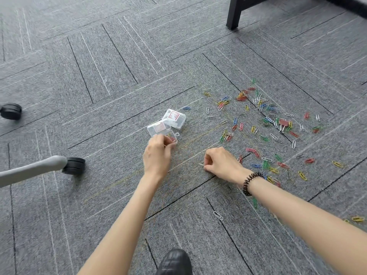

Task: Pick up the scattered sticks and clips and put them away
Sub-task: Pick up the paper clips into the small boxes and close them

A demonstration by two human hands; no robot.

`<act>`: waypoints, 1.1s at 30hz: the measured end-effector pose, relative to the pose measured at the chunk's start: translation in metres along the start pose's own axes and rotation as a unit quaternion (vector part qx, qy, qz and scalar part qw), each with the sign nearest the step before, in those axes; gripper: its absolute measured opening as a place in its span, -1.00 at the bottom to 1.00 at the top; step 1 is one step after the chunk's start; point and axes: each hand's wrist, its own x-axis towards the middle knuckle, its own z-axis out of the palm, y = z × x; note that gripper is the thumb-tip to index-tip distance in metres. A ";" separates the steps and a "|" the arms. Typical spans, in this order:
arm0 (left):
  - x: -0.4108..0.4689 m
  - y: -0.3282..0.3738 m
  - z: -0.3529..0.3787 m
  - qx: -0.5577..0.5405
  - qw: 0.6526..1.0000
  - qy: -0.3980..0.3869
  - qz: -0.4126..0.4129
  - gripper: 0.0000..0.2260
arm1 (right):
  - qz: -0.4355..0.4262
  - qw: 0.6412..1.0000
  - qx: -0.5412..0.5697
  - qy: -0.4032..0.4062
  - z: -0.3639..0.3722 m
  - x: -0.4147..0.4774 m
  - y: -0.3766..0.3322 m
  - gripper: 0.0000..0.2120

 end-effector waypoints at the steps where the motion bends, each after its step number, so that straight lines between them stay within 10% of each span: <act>1: 0.005 -0.004 -0.002 0.007 1.000 0.019 -0.012 -0.93 | -0.004 1.000 0.007 0.001 0.000 0.001 0.000 -0.89; 21: 0.003 -0.032 0.001 -0.076 0.992 0.031 -0.095 -0.73 | -0.209 0.972 -0.016 0.110 0.010 0.095 -0.061 -0.97; 33: 0.002 0.003 0.034 -0.099 0.994 -0.028 -0.024 -0.82 | -0.073 0.969 -0.010 0.234 -0.023 0.045 0.055 -0.73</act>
